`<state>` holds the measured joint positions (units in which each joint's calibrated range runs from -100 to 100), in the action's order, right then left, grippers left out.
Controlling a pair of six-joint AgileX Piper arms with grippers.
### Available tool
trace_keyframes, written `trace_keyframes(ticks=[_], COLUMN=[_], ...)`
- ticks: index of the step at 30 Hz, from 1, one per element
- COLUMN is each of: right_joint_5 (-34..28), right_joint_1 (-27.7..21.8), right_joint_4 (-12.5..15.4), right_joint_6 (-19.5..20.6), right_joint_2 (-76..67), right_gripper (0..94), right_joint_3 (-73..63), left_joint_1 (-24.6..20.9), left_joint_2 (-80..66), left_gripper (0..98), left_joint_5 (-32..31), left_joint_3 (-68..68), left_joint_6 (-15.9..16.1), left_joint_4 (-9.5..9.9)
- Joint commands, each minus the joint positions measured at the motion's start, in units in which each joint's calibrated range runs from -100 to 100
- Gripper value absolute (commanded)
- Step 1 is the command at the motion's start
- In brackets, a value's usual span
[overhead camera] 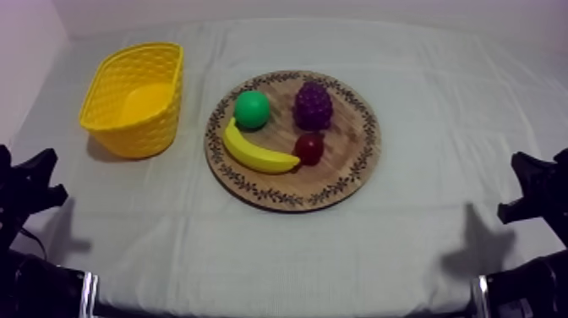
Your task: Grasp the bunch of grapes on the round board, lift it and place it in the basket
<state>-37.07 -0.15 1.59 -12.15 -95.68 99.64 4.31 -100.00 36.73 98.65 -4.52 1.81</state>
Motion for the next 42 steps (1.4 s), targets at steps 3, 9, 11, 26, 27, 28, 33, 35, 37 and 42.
trace_keyframes(ticks=[3, 9, 11, 26, 27, 28, 33, 35, 37, 42], right_joint_5=[-0.02, -0.02, -0.02, -0.02, -0.02, -0.02, -0.02, -0.02, -0.02, -0.02], right_joint_1=[0.00, 0.00, 0.00, 0.00, 0.00, 0.00, 0.00, 0.00, 0.00, 0.00], right_joint_4=[0.00, 0.00, 0.00, 0.00, 0.00, 0.00, 0.00, 0.00, 0.00, 0.00], right_joint_6=[0.01, 0.01, 0.01, 0.01, 0.01, 0.01, 0.01, 0.01, 0.01, 0.01], right_joint_2=[0.00, 0.00, 0.00, 0.00, 0.00, 0.00, 0.00, 0.00, 0.00, 0.00], right_gripper=[0.5, 0.5, 0.5, 0.5, 0.5, 0.5, 0.5, 0.5, 0.5, 0.5], right_joint_3=[0.03, 0.03, 0.03, 0.03, 0.03, 0.03, 0.03, 0.03, 0.03, 0.03], left_joint_1=[0.00, 0.00, 0.00, 0.19, 0.20, 0.20, 0.22, 0.22, 0.22, 0.27], left_joint_2=[0.00, 0.00, 0.00, 0.00, 0.00, 0.00, 0.00, 0.00, 0.00, 0.00], left_gripper=[0.0, 0.0, 0.0, 0.0, 0.0, 0.0, 0.0, 0.0, 0.0, 0.0], left_joint_5=[-0.02, -0.02, -0.02, -0.14, -0.37, -0.66, -1.27, -0.86, 0.08, 3.35], left_joint_3=[0.01, 0.01, 0.01, 0.05, 0.14, 0.23, 0.46, 0.34, 0.05, -1.04], left_joint_6=[-0.08, 0.19, 1.14, 3.64, 3.56, 3.56, 3.25, 2.77, 2.30, 2.68], left_joint_4=[0.02, 0.02, 0.02, 0.00, 0.06, 0.12, 0.17, 0.10, -0.01, -0.53])
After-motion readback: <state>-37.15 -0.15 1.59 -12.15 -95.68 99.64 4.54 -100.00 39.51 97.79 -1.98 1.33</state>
